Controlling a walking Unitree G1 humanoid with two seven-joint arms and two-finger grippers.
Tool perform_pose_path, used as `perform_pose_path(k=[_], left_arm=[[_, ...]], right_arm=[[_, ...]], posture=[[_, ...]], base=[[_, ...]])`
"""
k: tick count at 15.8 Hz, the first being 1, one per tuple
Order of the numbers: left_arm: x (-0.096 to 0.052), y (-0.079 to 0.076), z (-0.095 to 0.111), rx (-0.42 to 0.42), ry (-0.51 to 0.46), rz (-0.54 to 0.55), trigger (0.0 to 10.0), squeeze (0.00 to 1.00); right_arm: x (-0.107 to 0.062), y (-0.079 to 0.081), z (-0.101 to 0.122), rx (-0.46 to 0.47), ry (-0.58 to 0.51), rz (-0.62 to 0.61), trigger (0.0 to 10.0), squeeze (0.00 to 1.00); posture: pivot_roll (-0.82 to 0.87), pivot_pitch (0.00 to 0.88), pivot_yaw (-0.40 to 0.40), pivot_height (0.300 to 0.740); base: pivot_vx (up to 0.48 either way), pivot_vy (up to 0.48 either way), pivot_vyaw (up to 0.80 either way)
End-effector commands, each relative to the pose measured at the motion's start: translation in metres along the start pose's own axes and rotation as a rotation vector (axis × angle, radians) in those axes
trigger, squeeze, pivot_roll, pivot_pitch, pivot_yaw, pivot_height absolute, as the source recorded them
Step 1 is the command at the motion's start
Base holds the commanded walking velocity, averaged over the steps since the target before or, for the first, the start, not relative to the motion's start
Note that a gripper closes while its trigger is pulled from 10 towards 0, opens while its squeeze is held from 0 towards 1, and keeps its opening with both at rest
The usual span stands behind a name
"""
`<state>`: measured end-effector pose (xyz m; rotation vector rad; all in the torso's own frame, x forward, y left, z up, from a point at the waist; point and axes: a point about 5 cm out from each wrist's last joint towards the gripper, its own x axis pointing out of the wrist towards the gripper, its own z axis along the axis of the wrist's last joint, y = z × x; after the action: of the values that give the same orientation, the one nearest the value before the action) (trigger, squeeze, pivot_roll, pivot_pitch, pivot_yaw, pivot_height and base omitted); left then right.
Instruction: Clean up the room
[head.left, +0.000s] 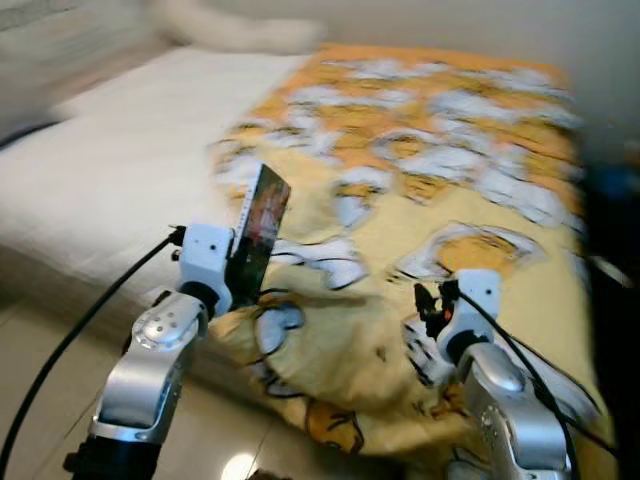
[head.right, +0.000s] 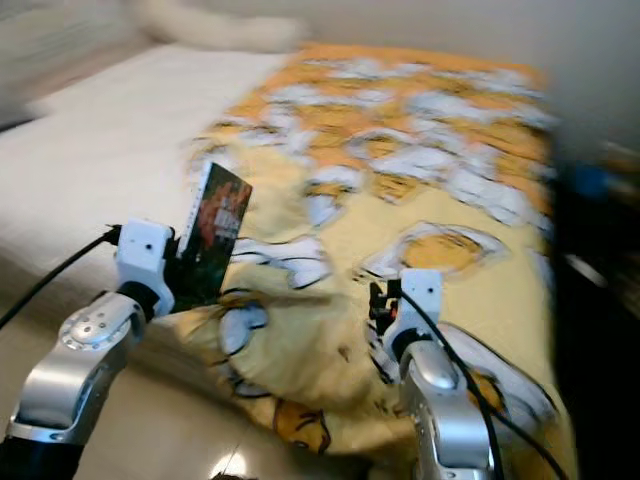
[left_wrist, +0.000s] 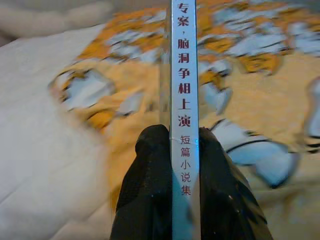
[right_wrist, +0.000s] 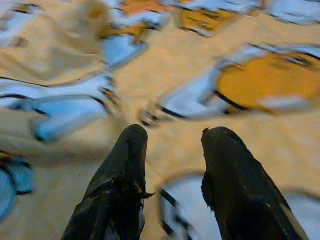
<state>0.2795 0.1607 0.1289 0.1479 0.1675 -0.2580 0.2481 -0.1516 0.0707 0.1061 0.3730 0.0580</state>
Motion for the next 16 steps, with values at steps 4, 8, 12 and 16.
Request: perform_pose_path(k=[4,8,12,16], left_arm=[[-0.0013,0.0036,0.0111,0.022,-0.051,0.018,10.0,0.00],[0.0002,0.0045,0.0114,0.009,-0.043,0.014,10.0,0.00],[0.0008,0.0050,0.0145,0.002,-0.044,0.015,10.0,0.00],[-0.0073,0.0065,0.0092,-0.031,-0.020,0.039,10.0,0.00]], right_arm=[[0.0024,0.0042,0.0052,0.019,-0.004,0.008,10.0,0.00],[0.0043,0.0027,0.0096,0.024,-0.010,0.005,10.0,0.00],[0.0060,0.0028,0.0095,0.036,-0.010,0.004,10.0,0.00],[0.0080,0.0010,0.0125,0.031,-0.018,-0.002,10.0,0.00]], posture=[[-0.03,0.000,0.042,0.740],[-0.04,0.000,0.052,0.740],[-0.02,0.000,0.053,0.740],[-0.01,0.000,0.053,0.740]], base=[[0.000,0.480,-0.77],[0.000,0.480,-0.77],[0.000,0.479,-0.77],[0.000,0.480,-0.72]])
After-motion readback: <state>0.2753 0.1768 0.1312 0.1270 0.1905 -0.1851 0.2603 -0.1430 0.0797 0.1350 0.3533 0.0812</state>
